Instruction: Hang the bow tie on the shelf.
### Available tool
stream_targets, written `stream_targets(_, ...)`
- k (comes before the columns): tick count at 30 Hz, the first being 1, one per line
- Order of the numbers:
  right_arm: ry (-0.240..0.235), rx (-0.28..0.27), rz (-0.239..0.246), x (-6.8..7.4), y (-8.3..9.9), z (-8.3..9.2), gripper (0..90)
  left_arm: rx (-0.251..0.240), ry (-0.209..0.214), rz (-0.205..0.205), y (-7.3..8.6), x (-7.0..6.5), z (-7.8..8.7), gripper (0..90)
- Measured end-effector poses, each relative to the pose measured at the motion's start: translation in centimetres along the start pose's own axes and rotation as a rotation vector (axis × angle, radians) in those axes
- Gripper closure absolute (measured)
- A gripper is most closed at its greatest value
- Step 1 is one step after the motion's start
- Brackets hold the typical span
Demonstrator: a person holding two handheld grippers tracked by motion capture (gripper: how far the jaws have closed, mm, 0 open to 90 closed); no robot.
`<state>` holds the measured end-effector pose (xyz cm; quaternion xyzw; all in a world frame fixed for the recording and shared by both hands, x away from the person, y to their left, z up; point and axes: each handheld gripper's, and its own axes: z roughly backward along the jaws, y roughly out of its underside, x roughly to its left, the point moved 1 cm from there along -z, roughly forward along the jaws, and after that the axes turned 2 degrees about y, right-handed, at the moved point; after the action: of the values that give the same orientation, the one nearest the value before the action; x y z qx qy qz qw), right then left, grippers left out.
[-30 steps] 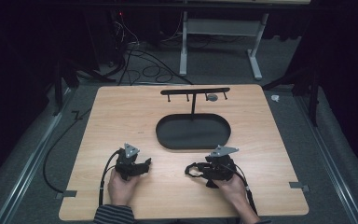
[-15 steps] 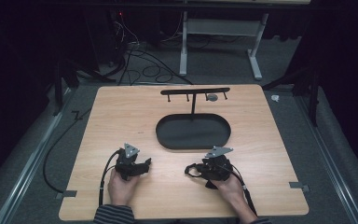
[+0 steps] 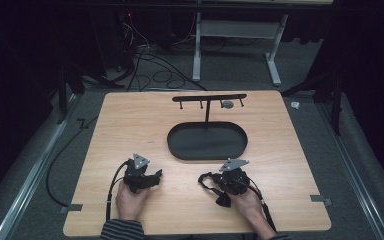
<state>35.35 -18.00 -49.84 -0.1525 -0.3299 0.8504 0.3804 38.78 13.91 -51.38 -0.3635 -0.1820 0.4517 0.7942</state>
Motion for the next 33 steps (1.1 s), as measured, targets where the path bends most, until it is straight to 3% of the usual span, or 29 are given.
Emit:
stream_targets(13,0.007,-0.063,-0.023,-0.5,-0.1,2.0,85.4,0.0,0.0,0.0,0.0,0.0,0.0,27.6)
stream_targets(33,0.041,-0.143,-0.019,-1.3,-1.5,5.0,85.6,0.0,0.0,0.0,0.0,0.0,0.0,27.6)
